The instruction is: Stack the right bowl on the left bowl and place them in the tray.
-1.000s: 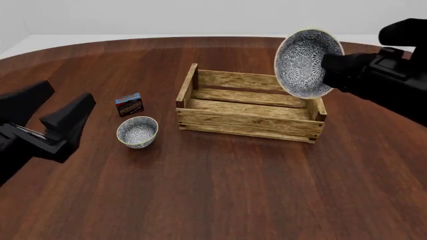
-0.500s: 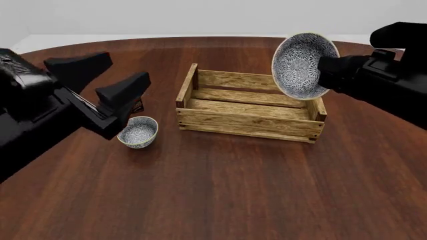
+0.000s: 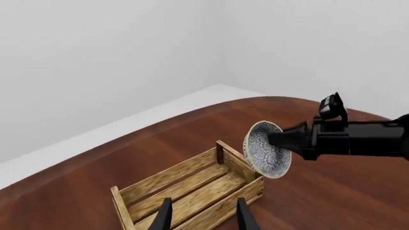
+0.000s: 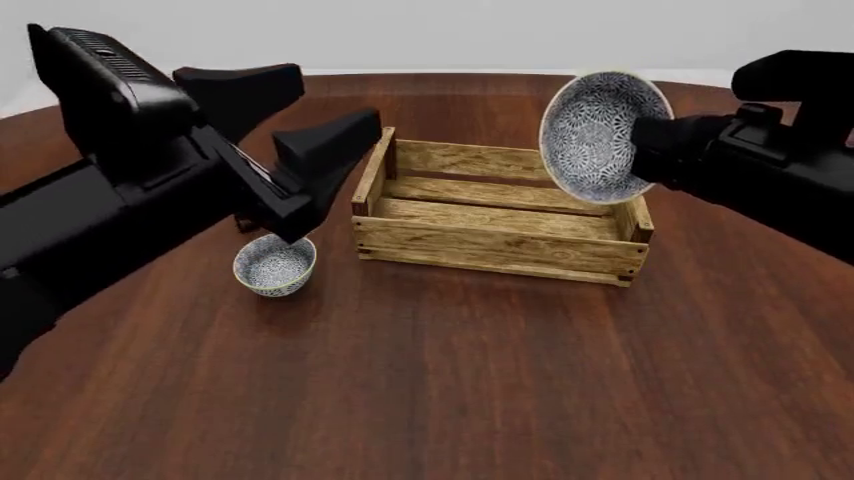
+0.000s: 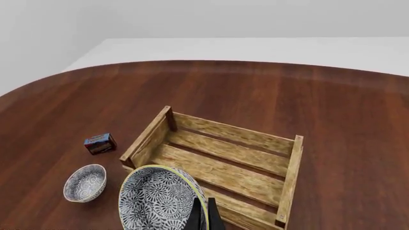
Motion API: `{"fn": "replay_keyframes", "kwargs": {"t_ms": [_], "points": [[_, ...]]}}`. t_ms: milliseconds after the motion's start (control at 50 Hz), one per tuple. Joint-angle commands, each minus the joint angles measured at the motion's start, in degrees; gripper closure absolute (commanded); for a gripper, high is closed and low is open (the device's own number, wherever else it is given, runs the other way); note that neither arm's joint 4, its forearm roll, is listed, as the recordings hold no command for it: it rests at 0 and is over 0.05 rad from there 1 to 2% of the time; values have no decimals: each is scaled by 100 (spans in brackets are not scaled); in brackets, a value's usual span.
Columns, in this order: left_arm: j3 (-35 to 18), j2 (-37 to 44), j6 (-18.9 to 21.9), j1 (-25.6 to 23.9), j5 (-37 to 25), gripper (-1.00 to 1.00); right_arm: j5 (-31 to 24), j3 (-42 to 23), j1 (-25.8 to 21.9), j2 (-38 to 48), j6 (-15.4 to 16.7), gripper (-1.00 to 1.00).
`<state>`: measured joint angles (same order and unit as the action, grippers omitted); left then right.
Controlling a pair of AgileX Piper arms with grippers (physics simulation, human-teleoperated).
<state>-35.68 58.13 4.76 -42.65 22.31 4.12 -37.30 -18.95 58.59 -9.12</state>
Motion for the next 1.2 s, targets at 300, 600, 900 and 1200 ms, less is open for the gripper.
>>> {"fn": "replay_keyframes", "kwargs": {"t_ms": [300,600,900,1200], "points": [[-967,1305,-209,-230,23,-100,49,11,-86,54,42,100],[-1374,1716,-354,-549,-32,-100,77,22,-83,87,60,100],[-1599,2100,-395,-517,40,-100,24,17,-125,49,68,100],[-1867,2488,-510,-520,94,-100,30,19,-146,69,39,100]]}}
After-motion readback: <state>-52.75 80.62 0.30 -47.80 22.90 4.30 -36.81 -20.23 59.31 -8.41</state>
